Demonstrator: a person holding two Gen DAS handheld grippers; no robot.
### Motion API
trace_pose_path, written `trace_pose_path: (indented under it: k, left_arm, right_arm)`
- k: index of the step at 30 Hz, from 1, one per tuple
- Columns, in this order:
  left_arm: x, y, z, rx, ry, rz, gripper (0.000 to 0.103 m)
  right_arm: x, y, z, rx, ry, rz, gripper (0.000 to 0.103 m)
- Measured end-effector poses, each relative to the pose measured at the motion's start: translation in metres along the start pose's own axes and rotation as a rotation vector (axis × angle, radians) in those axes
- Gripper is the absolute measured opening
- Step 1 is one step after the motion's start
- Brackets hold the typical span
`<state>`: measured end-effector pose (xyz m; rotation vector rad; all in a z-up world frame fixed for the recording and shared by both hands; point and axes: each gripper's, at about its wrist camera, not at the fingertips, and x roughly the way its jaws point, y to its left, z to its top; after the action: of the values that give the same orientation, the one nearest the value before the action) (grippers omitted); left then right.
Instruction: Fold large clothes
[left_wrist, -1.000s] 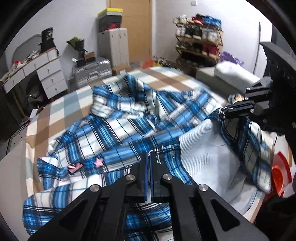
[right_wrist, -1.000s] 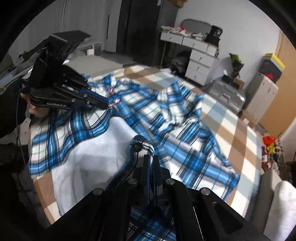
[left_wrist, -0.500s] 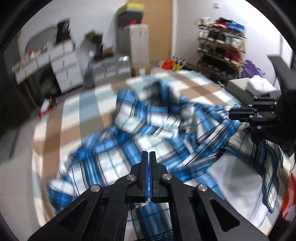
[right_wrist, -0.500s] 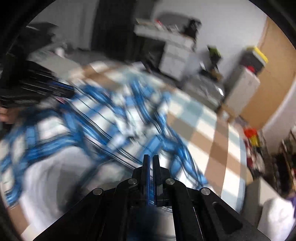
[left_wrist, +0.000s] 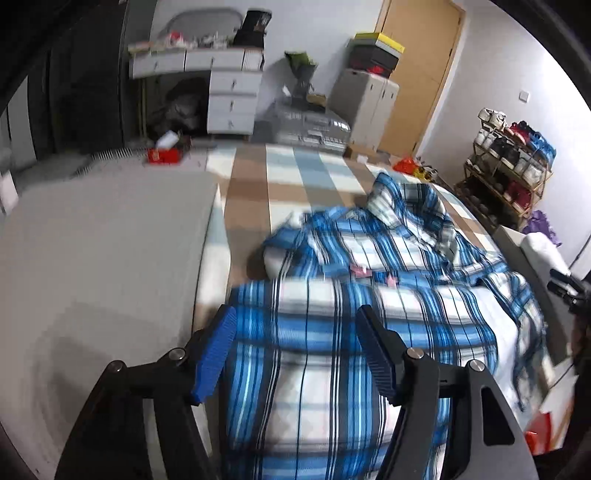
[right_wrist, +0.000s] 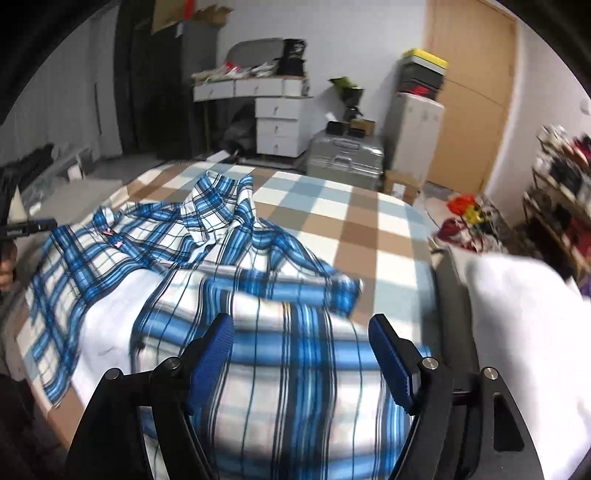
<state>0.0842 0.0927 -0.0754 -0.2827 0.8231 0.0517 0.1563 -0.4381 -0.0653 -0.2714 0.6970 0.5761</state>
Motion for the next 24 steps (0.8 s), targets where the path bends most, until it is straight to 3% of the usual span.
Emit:
trace_pose_path:
  k: [6, 10, 15, 17, 19, 24]
  left_arm:
    - [0.025, 0.001, -0.002, -0.082, 0.076, 0.125, 0.062]
    - [0.005, -0.002, -0.017, -0.080, 0.009, 0.091, 0.062]
    - [-0.014, -0.005, -0.038, -0.013, -0.023, 0.155, 0.062]
    - [-0.019, -0.005, -0.045, -0.024, -0.020, 0.138, 0.062]
    - [-0.024, -0.003, -0.051, -0.043, -0.024, 0.120, 0.062]
    - [-0.023, -0.009, -0.063, -0.077, -0.018, 0.117, 0.062]
  right_arm:
    - [-0.018, -0.014, -0.033, 0.141, 0.024, -0.092, 0.077]
    - [-0.053, -0.029, -0.076, 0.322, -0.001, -0.085, 0.078]
    - [-0.066, -0.039, -0.116, 0.509, 0.038, -0.106, 0.078]
    - [-0.066, -0.045, -0.126, 0.628, 0.026, -0.047, 0.078]
    - [-0.059, -0.051, -0.132, 0.715, 0.005, 0.006, 0.078]
    - [-0.035, -0.061, -0.125, 0.783, 0.012, -0.015, 0.078]
